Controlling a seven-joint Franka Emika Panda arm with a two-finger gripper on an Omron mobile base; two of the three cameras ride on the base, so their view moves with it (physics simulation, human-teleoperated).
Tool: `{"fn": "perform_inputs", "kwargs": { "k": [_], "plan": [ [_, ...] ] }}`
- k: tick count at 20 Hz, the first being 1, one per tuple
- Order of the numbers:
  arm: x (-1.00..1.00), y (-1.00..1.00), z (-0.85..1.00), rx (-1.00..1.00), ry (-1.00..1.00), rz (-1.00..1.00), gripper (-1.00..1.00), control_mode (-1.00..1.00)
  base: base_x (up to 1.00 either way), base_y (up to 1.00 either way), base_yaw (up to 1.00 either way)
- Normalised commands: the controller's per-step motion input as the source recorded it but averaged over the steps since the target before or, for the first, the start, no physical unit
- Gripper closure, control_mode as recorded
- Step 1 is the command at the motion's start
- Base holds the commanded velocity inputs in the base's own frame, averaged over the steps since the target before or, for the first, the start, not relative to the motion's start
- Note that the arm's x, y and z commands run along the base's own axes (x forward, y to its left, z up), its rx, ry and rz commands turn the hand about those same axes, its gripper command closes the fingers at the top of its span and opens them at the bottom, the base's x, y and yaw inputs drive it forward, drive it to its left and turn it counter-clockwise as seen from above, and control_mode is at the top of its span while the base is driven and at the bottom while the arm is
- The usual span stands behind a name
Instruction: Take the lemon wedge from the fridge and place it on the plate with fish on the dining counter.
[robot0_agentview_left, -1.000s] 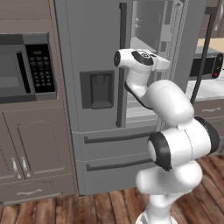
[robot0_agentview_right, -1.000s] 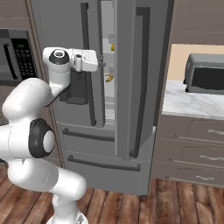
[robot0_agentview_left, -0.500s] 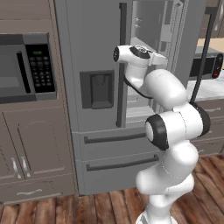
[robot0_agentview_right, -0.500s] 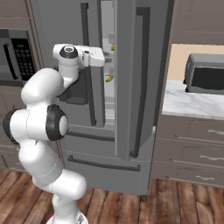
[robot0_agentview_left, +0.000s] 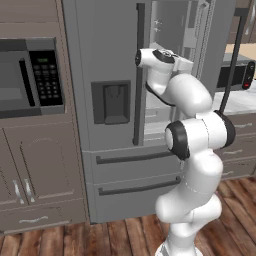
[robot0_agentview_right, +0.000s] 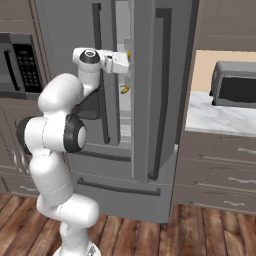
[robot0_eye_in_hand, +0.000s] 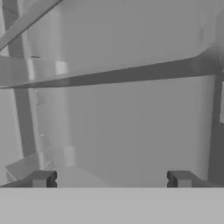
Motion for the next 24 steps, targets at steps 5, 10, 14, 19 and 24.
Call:
{"fn": "perform_inputs", "kwargs": {
  "k": [5, 10, 14, 19, 24],
  "plan": [
    [-0.03, -0.68, 0.00, 0.02, 0.00, -0.02, -1.00, -1.00, 0.00, 0.00, 0.00],
    [-0.46, -0.91, 0.00, 0.05, 0.00, -0.05, -1.00, -1.00, 0.00, 0.00, 0.00],
    [-0.86, -1.00, 0.00, 0.10, 0.00, -0.11, -1.00, -1.00, 0.00, 0.00, 0.00],
    [-0.57, -1.00, -0.07, 0.09, 0.00, -0.10, -1.00, -1.00, 0.00, 0.00, 0.00],
    [-0.23, 0.05, 0.00, -0.01, 0.00, 0.04, -1.00, -1.00, 0.00, 0.00, 0.00]
  ]
}}
